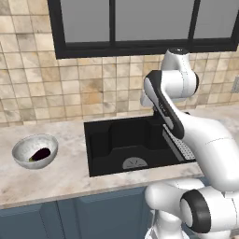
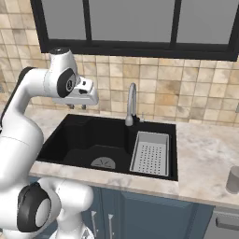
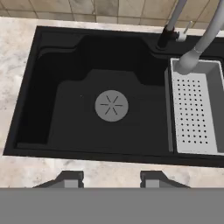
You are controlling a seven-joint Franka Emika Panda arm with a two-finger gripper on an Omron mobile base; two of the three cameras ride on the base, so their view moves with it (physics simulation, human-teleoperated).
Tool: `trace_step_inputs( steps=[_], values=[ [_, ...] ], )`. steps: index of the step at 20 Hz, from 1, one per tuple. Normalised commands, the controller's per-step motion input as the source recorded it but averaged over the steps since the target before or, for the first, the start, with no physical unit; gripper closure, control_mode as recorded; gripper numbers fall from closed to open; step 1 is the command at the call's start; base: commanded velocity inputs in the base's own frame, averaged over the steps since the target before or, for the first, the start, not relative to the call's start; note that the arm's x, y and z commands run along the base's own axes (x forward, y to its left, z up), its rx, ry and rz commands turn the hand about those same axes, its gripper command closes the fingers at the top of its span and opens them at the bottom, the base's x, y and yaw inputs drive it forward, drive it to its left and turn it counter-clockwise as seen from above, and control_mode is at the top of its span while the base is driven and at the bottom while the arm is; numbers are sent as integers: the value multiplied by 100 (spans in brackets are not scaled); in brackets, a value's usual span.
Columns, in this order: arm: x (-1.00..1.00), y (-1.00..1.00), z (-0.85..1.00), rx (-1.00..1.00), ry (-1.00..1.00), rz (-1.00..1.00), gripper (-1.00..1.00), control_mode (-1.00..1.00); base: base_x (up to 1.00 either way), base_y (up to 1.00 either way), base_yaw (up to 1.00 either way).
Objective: Move the glass cup from next to the sink to the open cabinet. Then, move the bowl with the eggplant to the fridge to clear the area for faucet cleaning.
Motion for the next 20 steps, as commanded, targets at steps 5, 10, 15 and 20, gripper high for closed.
trace_step_inputs(
  steps=[5, 10, 15, 20],
  values=[
    [-1, -1, -2, 0, 2, 0, -100, -100, 0, 0, 0],
    [-73, 7, -18, 1, 0, 0, -100, -100, 0, 0, 0],
    [0, 0, 0, 0, 0, 0, -100, 100, -44, 84, 1],
    [0, 0, 0, 0, 0, 0, -100, 100, 10, 99, 2]
  ],
)
